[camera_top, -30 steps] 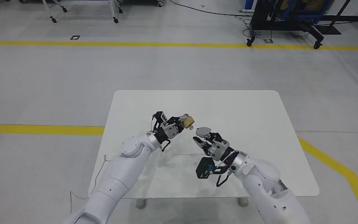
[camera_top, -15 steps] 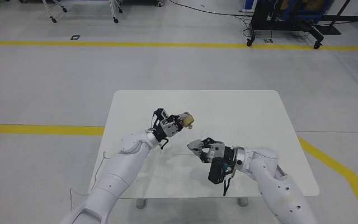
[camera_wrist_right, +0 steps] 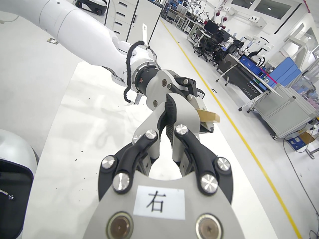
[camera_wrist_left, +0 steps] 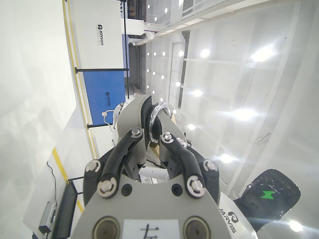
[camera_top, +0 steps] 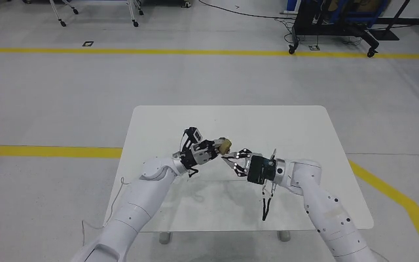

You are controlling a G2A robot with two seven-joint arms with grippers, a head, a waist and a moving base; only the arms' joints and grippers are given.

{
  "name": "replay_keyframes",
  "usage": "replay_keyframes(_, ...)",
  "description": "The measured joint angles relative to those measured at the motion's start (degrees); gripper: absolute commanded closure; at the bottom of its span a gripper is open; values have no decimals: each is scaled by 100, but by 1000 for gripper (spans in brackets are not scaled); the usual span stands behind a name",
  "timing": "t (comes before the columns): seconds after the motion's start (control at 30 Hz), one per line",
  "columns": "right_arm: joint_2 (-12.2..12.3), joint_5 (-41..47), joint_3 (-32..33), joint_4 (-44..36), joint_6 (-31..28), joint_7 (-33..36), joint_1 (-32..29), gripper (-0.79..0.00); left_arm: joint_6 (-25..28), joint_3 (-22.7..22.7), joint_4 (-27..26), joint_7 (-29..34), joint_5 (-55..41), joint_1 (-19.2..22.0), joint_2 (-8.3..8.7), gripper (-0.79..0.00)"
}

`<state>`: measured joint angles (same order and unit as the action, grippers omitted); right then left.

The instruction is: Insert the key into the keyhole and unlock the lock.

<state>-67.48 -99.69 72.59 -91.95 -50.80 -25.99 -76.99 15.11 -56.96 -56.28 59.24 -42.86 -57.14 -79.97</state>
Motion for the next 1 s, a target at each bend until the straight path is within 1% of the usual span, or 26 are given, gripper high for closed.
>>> replay_keyframes(0.17, 22, 103, -71, 1, -45, 70, 42, 0, 5, -23, -17, -2, 19, -21, -1, 0)
replay_keyframes(0.3, 97, -363, -74, -338, 84, -326, -82, 0, -29, -78, 0, -155, -61, -48, -7, 0)
replay_keyframes(0.37, 159, -759, -23, -554, 279, -674, -243, -228, -52, -109, 12, -272, -88, -58, -10, 0)
replay_keyframes(0.4, 189, -959, 5, -656, 393, -828, -328, -311, -61, -121, 15, -323, -102, -62, -12, 0)
replay_keyframes(0.43, 229, -1226, 53, -792, 584, -1033, -462, -419, -78, -136, 17, -377, -133, -67, -16, 0)
replay_keyframes(0.47, 259, -1425, 109, -889, 777, -1166, -575, -622, -94, -145, 19, -409, -152, -69, -19, 0)
replay_keyframes(0.5, 284, -1633, 188, -980, 1033, -1242, -703, -690, -109, -151, 20, -433, -161, -69, -21, 0)
replay_keyframes(0.53, 308, -1926, 314, -1126, 1490, -1205, -908, -730, -129, -156, 24, -464, -155, -67, -23, 0)
replay_keyframes(0.6, 320, -2338, 398, -1471, 2218, -864, -1264, -662, -162, -156, 35, -537, -125, -65, -27, 0)
replay_keyframes(0.63, 319, -2631, 428, -1695, 2710, -534, -1507, -594, -209, -151, 44, -594, -118, -64, -32, 0)
replay_keyframes(0.73, 296, -3486, 228, -2140, 3654, 462, -1953, -499, -396, -127, 99, -755, -145, -43, -52, 0)
replay_keyframes(0.8, 268, -3784, 22, -2208, 3878, 954, -2001, -526, -488, -102, 131, -887, -78, -11, -62, 0)
replay_keyframes(0.87, 235, -3868, -173, -2175, 3915, 1323, -1904, -477, -530, -75, 142, -1000, 29, 16, -70, 0)
replay_keyframes(0.93, 207, -3969, -331, -2132, 3902, 1621, -1778, -391, -539, -60, 142, -1053, 101, 21, -74, 0)
replay_keyframes(1.0, 184, -4075, -470, -2106, 3883, 1825, -1682, -366, -546, -54, 139, -1069, 136, 22, -78, 0)
